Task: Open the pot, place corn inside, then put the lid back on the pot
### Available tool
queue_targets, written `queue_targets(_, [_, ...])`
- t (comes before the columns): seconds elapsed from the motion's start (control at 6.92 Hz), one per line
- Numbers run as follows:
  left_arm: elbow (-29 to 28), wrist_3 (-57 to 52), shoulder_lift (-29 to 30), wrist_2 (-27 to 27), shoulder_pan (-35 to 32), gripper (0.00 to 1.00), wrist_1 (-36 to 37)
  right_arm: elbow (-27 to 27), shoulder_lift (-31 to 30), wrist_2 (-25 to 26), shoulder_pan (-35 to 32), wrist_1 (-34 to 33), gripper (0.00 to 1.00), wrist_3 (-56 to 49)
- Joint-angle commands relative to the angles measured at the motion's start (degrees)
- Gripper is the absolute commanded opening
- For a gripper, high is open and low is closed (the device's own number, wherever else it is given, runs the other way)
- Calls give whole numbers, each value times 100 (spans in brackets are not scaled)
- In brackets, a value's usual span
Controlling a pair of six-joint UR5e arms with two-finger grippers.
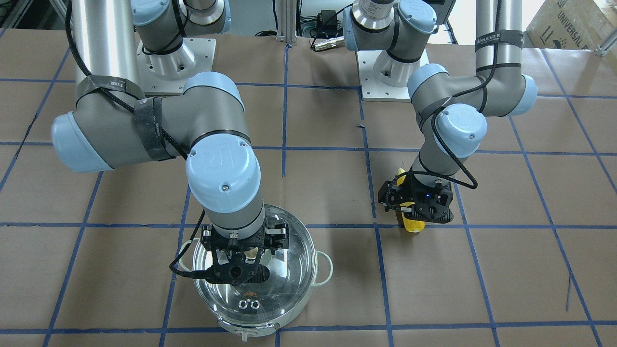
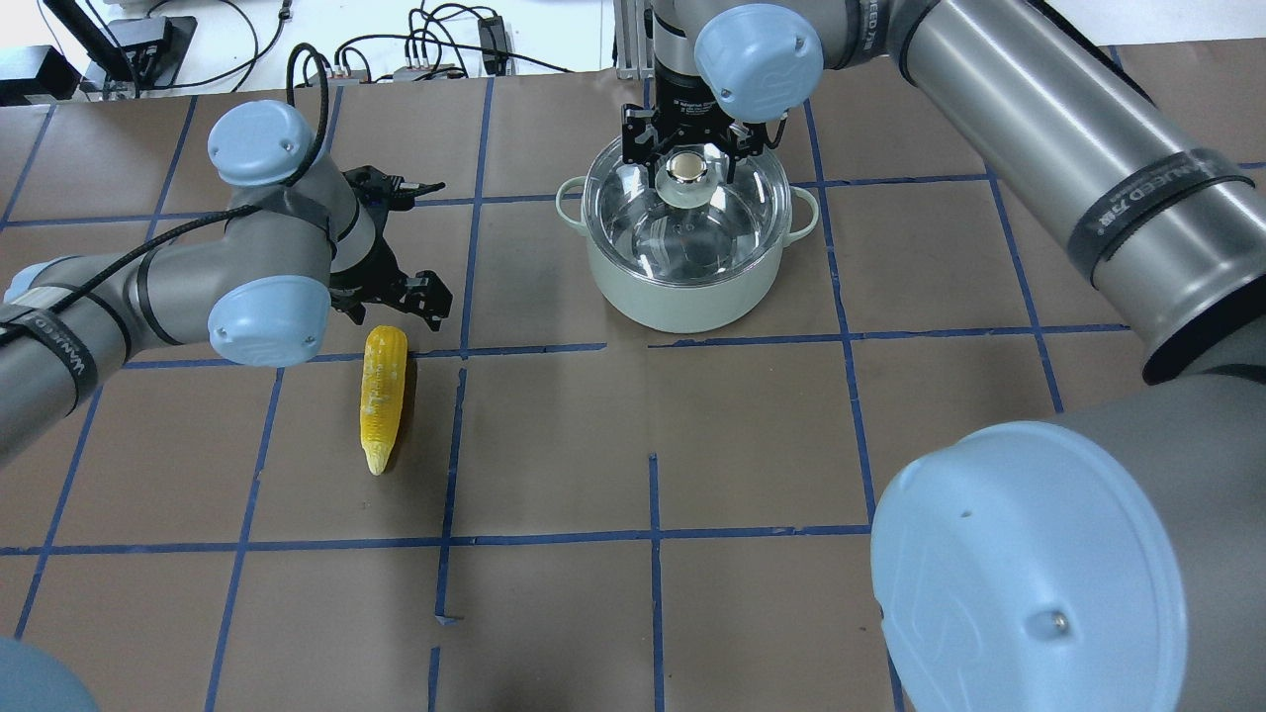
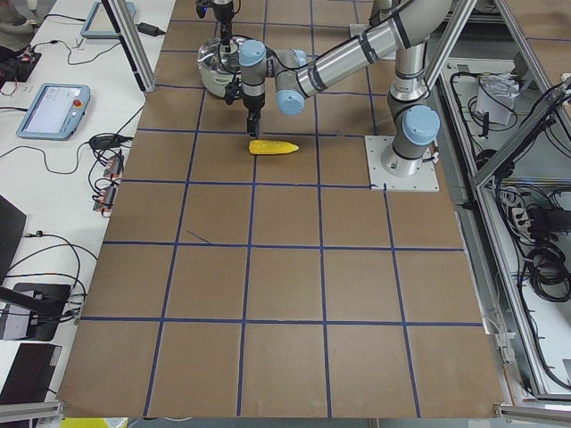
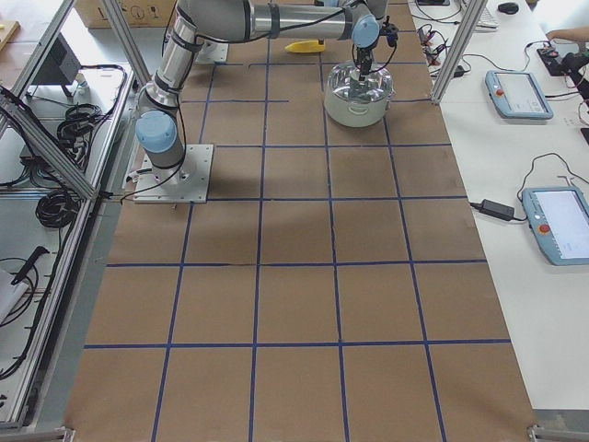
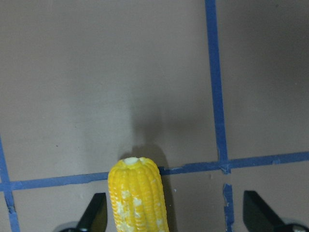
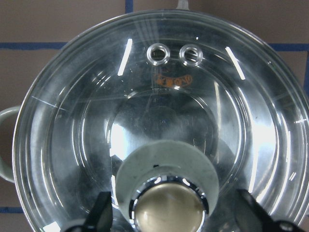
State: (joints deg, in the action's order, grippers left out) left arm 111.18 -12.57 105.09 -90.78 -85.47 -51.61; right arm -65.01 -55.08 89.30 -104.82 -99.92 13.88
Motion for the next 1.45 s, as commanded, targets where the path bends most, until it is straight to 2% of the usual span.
queue_targets(0.0, [455,-227,-85,52,118,100,613,58,6,-9,6,-18,57,-16])
queue_targets(0.14, [622,-324,-76,148,362,100,757,58,-3,-10,6,-18,37,-25])
queue_targets(0.29, [641,-395,-59,305,486,100,793,67,-21,-18,6,-18,32,9])
queue_targets(0.58, [677,-326,230,315,496,100,1204,250,-100,-1,32,-1,27,10])
queue_targets(0.87, [860,-308,416,640,496,100,1705,882,-144,17,128,742,27,-147])
queue_targets(1.01, [905,-264,390,589,496,57,1864,893,-222,25,329,1033,25,-514])
queue_targets(1.16, [905,-55,364,588,496,8,1796,893,-249,17,688,1132,25,-979])
queue_targets(1.3, [897,-18,311,579,496,3,1795,876,-319,8,979,1220,24,-1401])
